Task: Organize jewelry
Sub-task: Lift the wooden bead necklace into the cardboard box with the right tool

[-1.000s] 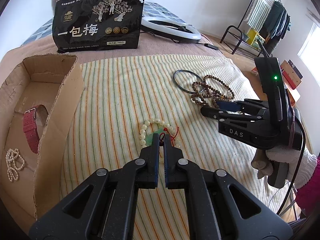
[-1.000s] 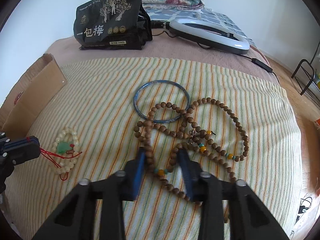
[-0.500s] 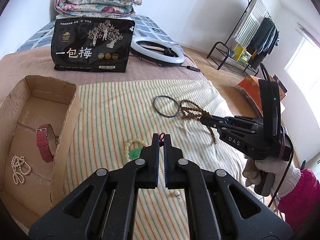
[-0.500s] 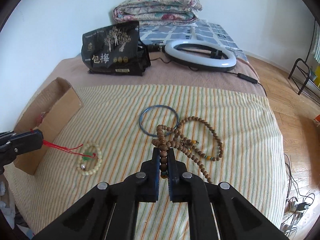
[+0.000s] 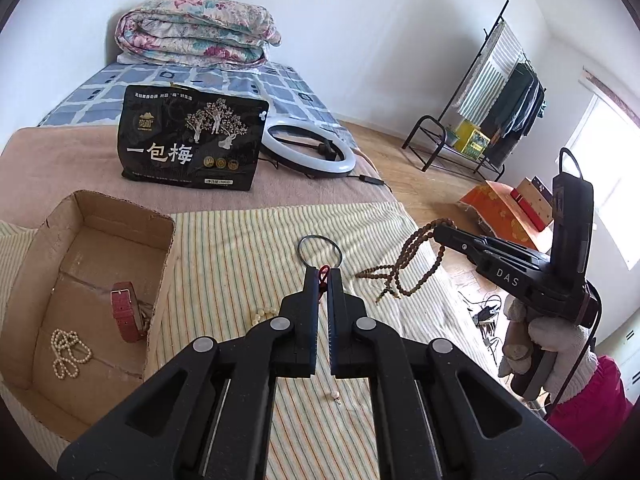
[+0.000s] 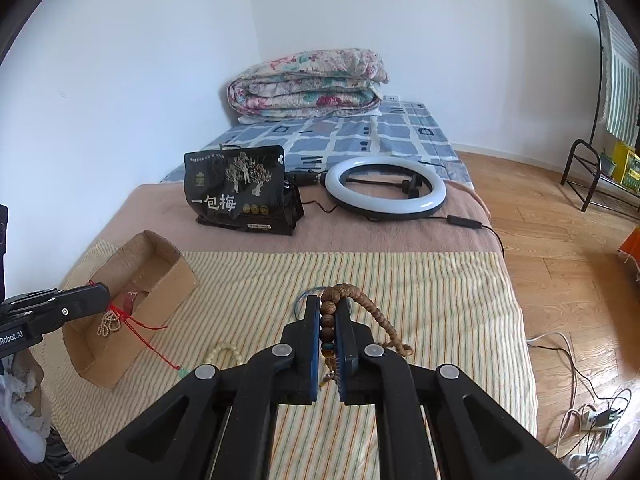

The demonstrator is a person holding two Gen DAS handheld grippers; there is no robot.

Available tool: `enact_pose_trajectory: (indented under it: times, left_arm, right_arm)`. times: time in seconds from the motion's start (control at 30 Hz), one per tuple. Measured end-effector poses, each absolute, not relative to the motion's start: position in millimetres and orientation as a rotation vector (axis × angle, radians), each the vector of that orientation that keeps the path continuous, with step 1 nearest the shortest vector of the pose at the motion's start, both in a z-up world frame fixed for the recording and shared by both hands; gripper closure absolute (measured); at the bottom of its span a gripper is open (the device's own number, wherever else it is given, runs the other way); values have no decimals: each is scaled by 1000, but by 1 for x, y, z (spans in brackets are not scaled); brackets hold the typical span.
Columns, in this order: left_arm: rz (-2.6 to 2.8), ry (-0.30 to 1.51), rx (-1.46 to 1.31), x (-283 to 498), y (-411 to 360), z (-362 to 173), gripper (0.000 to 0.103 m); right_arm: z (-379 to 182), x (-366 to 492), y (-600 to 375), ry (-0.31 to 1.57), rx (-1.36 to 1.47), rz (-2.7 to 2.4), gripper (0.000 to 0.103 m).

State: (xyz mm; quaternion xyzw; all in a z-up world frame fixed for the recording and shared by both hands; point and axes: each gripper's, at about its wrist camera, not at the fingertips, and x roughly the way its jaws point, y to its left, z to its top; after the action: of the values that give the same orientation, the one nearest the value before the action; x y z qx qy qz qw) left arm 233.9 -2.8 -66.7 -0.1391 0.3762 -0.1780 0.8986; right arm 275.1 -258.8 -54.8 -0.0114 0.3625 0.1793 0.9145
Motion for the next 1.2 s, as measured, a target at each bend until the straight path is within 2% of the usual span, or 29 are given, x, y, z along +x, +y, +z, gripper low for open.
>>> enact_pose_trajectory:
  times: [0.8, 1.2]
  left_arm:
    - [-235, 640, -326, 203, 86, -14, 102]
    - [-124, 625, -349, 188, 143, -16, 102]
  right_arm:
    - [24, 229, -197, 593, 3, 535, 99]
    - [53, 223, -123, 554, -38, 682, 100]
